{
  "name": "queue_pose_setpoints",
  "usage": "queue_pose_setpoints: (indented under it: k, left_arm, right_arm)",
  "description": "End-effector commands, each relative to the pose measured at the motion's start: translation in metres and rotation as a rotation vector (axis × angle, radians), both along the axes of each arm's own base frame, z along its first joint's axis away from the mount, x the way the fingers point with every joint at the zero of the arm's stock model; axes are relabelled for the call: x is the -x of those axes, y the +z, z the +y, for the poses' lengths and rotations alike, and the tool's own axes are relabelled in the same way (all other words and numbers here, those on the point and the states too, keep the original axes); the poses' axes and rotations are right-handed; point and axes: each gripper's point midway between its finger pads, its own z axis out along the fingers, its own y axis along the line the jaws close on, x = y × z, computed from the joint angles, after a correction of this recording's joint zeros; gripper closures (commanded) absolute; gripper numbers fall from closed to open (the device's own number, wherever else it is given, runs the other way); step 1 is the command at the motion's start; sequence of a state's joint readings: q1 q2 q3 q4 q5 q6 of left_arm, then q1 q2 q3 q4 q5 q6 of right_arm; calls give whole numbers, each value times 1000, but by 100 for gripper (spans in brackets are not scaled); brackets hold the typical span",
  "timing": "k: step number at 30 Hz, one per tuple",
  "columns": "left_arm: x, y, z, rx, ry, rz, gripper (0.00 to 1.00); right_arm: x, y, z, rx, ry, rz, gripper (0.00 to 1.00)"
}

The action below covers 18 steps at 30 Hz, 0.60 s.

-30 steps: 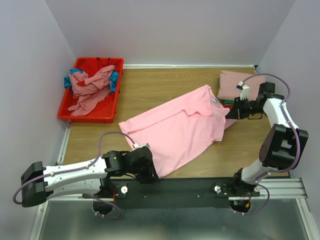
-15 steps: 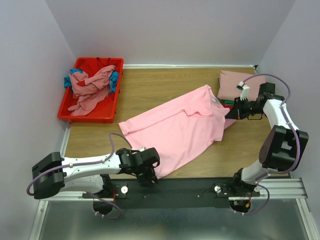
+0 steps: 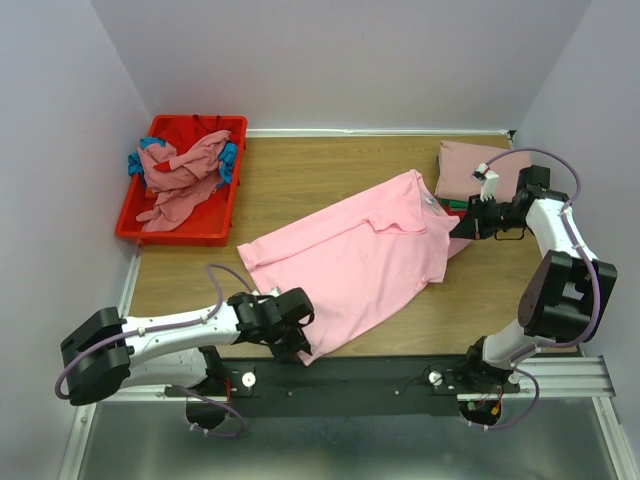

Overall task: Fold and stack the t-shirts
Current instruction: Fold the tshirt

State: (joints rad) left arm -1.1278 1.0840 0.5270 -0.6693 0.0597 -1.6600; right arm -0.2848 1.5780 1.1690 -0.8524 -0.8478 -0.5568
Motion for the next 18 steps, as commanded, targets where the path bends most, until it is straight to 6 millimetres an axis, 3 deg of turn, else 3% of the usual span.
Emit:
queue_pose_setpoints:
  k: [1,18]
  left_arm:
    - [-9,-9,3,-39,-11,-40,57]
    - [-5,-29,3,-107,-94,-5,63]
  right_arm:
    - [0,7,5,-18,9,-34,99]
    - [-2,7,5,-19,7,-32,100]
